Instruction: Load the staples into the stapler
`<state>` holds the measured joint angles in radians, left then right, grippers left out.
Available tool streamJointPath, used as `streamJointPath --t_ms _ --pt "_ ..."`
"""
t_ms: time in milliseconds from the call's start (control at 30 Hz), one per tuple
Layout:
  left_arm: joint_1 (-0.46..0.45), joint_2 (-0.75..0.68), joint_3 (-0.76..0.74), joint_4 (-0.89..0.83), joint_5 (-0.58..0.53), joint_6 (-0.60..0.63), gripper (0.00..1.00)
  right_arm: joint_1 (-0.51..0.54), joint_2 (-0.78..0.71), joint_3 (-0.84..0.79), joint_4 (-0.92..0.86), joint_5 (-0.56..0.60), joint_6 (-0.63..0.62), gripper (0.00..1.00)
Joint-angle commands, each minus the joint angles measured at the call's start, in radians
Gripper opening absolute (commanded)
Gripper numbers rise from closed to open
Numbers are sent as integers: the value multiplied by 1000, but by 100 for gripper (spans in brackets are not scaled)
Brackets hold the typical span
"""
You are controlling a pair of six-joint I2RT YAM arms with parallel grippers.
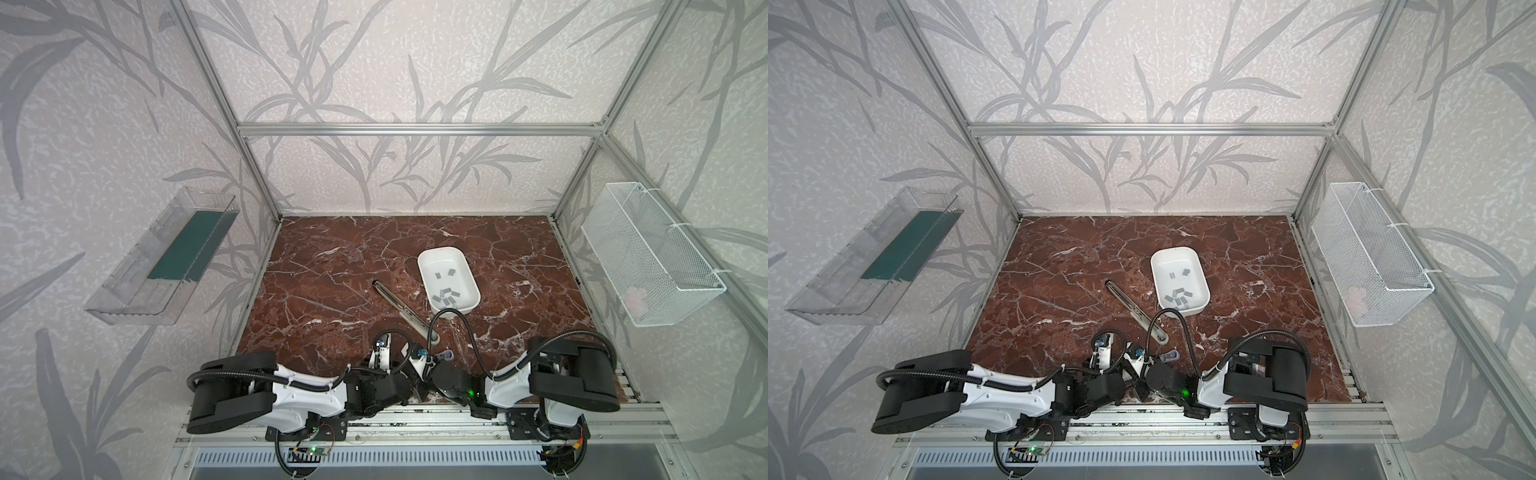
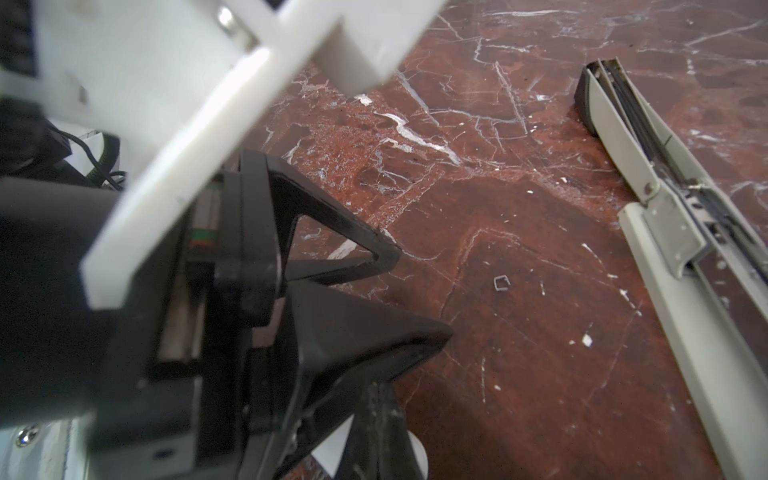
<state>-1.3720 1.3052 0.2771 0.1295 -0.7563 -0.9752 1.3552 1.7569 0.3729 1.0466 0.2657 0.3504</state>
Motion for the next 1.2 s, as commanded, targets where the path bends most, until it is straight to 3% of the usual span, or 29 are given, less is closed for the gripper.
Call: streamJointPath --t_ms 0,200,333,500,667,733,800,933,1167 --pt "-16 32 11 61 15 -25 52 36 110 -51 -39 -7 54 0" --pt "-16 2 17 15 -39 -55 52 45 157 -60 86 3 42 0" --pt "20 -164 41 -158 -66 -23 55 45 9 -31 -64 20 -4 7" --pt "140 -455 10 -321 10 46 60 39 -196 49 -346 28 -81 24" --pt "317 -721 42 -546 143 98 67 35 -324 137 -545 -7 -157 50" --pt "391 -785 69 -638 166 120 72 28 -352 155 -605 -29 -181 65" --pt "486 -798 90 -689 244 150 77 2 -366 152 -621 -104 -204 74" --pt "695 -704 103 -647 514 205 78 -87 -353 173 -690 -307 -238 78" --pt "770 -616 94 -560 616 221 78 -99 -156 307 -813 -424 -284 77"
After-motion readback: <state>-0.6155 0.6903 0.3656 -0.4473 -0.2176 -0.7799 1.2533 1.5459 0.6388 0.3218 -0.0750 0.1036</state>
